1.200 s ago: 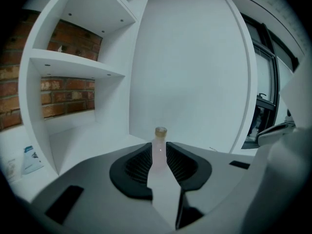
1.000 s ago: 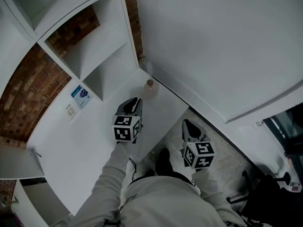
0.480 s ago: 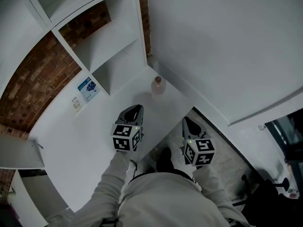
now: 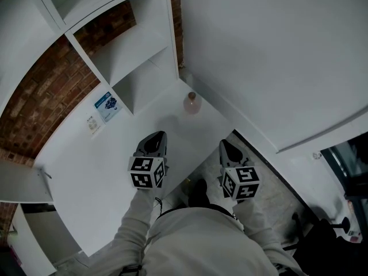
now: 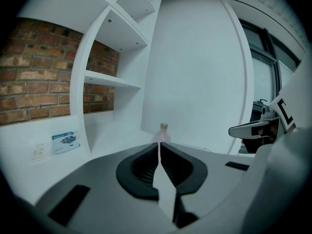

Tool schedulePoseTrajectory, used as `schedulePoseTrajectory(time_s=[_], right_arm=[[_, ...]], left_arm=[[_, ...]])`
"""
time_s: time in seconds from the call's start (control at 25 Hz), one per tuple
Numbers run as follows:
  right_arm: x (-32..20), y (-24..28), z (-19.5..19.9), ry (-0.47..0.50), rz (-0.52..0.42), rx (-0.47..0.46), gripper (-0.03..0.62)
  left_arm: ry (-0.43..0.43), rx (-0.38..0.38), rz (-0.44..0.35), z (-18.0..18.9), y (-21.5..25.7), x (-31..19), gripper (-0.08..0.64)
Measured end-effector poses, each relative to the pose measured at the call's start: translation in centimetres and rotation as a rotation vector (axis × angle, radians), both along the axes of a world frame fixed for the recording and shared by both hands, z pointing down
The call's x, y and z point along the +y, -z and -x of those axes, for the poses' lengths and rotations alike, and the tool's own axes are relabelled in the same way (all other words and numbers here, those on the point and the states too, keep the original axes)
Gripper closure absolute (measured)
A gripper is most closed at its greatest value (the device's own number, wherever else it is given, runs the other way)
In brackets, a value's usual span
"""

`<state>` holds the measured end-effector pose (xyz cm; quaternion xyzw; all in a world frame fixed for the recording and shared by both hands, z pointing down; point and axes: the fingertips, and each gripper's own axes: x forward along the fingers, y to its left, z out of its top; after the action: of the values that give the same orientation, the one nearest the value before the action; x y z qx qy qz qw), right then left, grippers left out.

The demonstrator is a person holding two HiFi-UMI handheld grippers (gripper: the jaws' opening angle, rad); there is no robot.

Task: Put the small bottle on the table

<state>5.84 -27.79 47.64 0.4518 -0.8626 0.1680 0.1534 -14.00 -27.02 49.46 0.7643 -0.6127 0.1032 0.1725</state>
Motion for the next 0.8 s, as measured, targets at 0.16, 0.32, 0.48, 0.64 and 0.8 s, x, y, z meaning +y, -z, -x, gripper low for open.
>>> schedulePoseTrajectory(time_s=[0.16, 0.32, 0.48, 0.64, 0.8], right_arm=[[-0.1, 0.1, 0.1, 0.02, -0.001, -0.002, 0.565], [-0.2, 0.1, 0.5, 0.044, 0.0, 0.002, 0.565], [-0.5, 0.3, 0.9, 0.07, -0.016, 0.015, 0.565], [-0.7, 0.5, 1.2, 0.088, -0.02, 0.016, 0.565], [-0.8, 0.5, 1.2, 0.099, -0.025, 0.018, 0.565]], left_arm=[[0.02, -0.001, -0.004, 0.2, 0.2, 0.3, 0.529], [0.033, 0.003, -0.002, 0.3, 0.2, 0.5, 0.529], [0.046, 0.006, -0.004, 0.4, 0.2, 0.5, 0.529], [0.051, 0.006, 0.0, 0.3, 0.1, 0.7, 0.529], [0.058, 0.004, 0.002, 0.2, 0.1, 0.9, 0.529]])
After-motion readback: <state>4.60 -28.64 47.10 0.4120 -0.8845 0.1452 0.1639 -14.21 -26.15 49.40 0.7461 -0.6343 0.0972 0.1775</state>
